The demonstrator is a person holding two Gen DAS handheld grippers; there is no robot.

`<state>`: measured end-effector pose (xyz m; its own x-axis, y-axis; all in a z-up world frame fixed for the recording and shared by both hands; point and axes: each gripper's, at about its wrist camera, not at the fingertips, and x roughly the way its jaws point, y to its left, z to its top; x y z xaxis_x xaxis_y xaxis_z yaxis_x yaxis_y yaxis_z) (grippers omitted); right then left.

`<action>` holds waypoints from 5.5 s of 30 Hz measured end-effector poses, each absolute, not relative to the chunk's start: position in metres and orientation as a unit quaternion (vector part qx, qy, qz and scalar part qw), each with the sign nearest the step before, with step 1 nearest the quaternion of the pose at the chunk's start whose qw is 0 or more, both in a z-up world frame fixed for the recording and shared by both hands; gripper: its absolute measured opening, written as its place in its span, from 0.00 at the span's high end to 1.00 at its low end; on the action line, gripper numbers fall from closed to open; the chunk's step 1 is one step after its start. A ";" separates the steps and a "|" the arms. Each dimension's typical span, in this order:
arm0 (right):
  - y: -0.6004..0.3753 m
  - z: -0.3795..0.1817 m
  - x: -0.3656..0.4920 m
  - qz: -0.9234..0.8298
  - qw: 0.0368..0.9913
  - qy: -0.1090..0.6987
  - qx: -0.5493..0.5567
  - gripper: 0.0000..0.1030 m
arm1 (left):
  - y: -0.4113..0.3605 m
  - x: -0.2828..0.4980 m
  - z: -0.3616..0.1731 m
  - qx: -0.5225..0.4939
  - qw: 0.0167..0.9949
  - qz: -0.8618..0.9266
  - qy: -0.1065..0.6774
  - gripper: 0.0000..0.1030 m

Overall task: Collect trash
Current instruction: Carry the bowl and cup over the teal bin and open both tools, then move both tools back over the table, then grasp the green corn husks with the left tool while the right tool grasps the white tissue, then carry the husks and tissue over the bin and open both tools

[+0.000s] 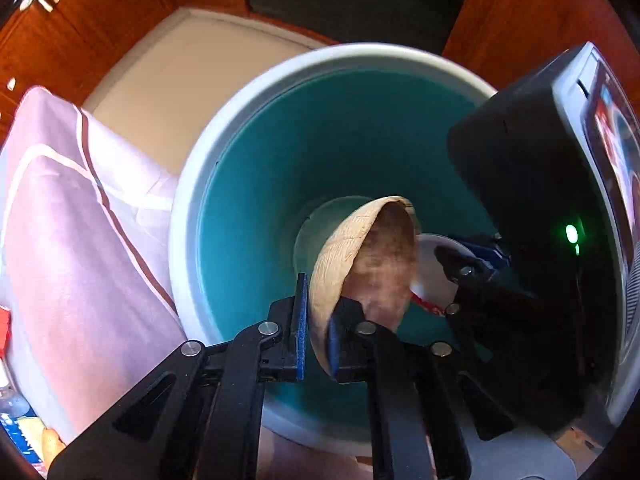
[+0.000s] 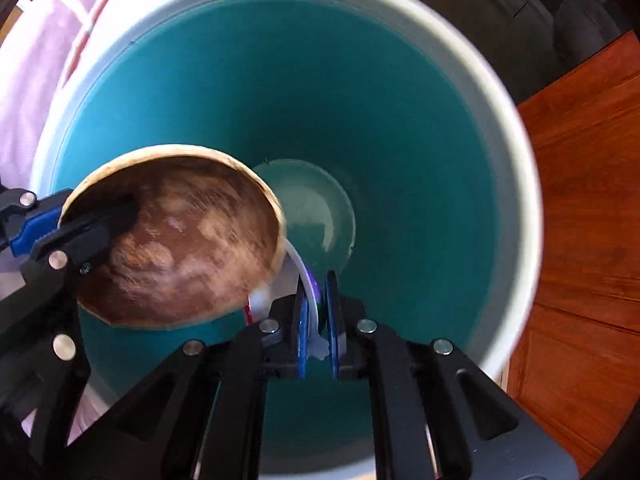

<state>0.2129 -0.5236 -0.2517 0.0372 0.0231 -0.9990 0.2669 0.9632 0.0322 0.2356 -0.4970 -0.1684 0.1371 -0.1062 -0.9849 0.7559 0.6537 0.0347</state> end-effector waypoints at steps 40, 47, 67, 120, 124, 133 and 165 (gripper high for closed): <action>-0.358 -0.039 0.129 0.010 0.871 0.480 0.106 0.10 | -0.168 0.221 -0.009 0.099 0.862 -0.213 0.450 0.24; -0.253 -0.051 0.147 0.050 0.861 0.502 0.071 0.10 | -0.052 0.232 -0.016 0.057 0.870 -0.134 0.470 0.24; -0.229 -0.083 0.195 0.019 0.856 0.514 0.057 0.10 | -0.034 0.227 -0.066 0.082 0.874 -0.154 0.454 0.48; -0.082 -0.048 0.274 0.178 0.856 0.484 -0.016 0.98 | 0.020 0.198 -0.060 -0.004 0.848 -0.203 0.490 0.70; -0.088 -0.034 0.262 0.191 0.859 0.476 0.000 0.98 | 0.016 0.189 -0.047 0.009 0.856 -0.192 0.480 0.80; -0.127 0.024 0.214 0.178 0.894 0.410 0.022 0.98 | 0.012 0.157 0.025 0.022 0.891 -0.173 0.419 0.82; -0.502 -0.080 0.092 -0.114 0.864 0.455 0.182 0.98 | -0.409 0.190 -0.027 0.195 0.802 -0.378 0.419 0.80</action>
<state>0.0916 -0.5015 -0.0796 0.5602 -0.0308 -0.8278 0.3624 0.9077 0.2114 0.1895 -0.4090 -0.0275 0.3638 -0.4427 -0.8196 0.7693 0.6389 -0.0036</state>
